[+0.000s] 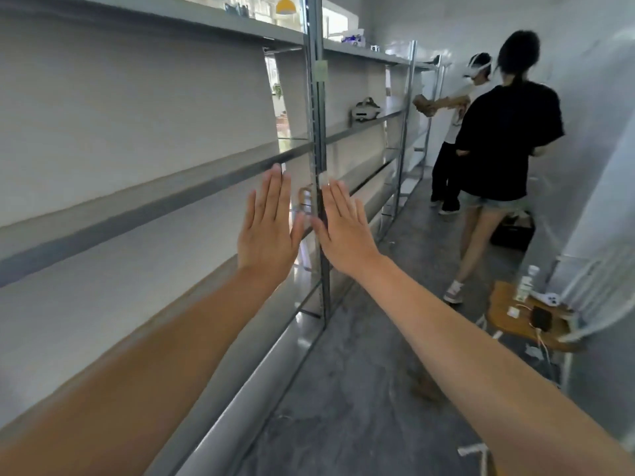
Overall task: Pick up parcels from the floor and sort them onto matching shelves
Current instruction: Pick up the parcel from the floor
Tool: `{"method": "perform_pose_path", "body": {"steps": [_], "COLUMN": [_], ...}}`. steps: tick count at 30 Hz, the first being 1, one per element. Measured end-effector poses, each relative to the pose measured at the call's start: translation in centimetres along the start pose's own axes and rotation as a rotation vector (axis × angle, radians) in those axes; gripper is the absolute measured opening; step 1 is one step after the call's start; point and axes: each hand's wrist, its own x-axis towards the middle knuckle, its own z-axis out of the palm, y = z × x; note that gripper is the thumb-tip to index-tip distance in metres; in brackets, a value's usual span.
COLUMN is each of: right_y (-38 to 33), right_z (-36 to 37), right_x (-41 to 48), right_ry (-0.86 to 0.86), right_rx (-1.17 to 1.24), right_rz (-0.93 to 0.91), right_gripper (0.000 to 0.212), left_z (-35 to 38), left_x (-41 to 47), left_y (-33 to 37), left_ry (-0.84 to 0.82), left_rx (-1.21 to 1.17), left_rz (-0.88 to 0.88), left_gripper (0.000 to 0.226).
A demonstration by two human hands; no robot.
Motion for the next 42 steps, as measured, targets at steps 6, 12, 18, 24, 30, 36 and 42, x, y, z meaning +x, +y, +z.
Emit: {"method": "perform_pose_path", "body": {"steps": [6, 12, 18, 24, 30, 36, 42], "right_y": [10.0, 17.4, 22.4, 26.8, 31.5, 35.7, 40.1], "right_z": [-1.9, -2.6, -0.6, 2.6, 5.5, 7.5, 8.5], "right_x": [-3.3, -5.4, -4.3, 0.0, 4.4, 5.5, 4.8], "right_ry": [0.011, 0.027, 0.015, -0.006, -0.038, -0.087, -0.119], "right_rx": [-0.102, -0.196, -0.236, -0.288, -0.302, -0.323, -0.297], "right_rz": [0.174, 0.307, 0.399, 0.465, 0.575, 0.676, 0.761], "right_gripper": [0.065, 0.066, 0.065, 0.064, 0.067, 0.066, 0.067], "left_z": [6.5, 11.7, 17.8, 25.2, 31.7, 36.8, 41.0], "left_x": [2.9, 4.6, 6.7, 11.2, 16.7, 19.2, 19.3], "left_y": [9.5, 15.9, 18.3, 18.6, 18.2, 20.1, 23.4], "left_ry": [-0.01, -0.08, -0.136, -0.124, -0.2, -0.26, -0.352], "left_rx": [-0.16, -0.34, -0.409, -0.461, -0.493, -0.538, -0.585], "left_rz": [0.135, 0.235, 0.286, 0.349, 0.401, 0.43, 0.47], "left_gripper": [0.066, 0.066, 0.065, 0.066, 0.067, 0.066, 0.067]}}
